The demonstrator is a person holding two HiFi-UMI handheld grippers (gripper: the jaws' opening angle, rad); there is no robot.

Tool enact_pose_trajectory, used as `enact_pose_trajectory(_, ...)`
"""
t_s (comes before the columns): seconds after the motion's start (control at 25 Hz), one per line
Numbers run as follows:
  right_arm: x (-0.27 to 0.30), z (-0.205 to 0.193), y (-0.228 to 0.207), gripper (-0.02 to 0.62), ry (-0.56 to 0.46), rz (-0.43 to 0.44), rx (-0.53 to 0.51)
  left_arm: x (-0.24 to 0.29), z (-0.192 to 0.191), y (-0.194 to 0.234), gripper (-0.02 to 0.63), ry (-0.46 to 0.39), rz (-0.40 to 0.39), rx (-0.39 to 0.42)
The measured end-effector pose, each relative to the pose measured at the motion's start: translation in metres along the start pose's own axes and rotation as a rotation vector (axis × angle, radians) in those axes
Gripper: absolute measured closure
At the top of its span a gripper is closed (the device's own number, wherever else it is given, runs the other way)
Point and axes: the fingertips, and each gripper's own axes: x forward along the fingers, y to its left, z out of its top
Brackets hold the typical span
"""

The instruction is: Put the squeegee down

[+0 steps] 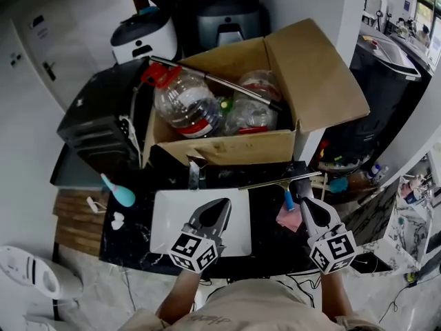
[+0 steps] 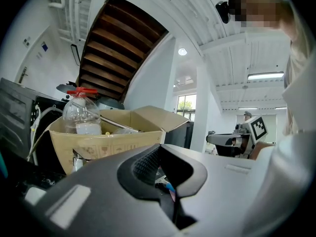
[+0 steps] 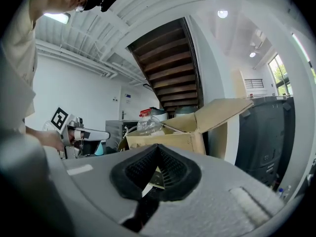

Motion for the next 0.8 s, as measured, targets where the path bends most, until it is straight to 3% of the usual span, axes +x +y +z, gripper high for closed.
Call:
enact_pose_trajectory(0.4,-0.005,-0.013,0.007,0.594,0.027,0.019,0.007,-0.008,-0.006,-0.002,0.592,0.011,0.013,0.000)
enact_pose_trajectory(0.8,-0.012,-0.027,-0.003,0.594,0.056,-0.016,0.040,-0.013,-0.009,-0.008,0.592,0.017,0.015,0.004)
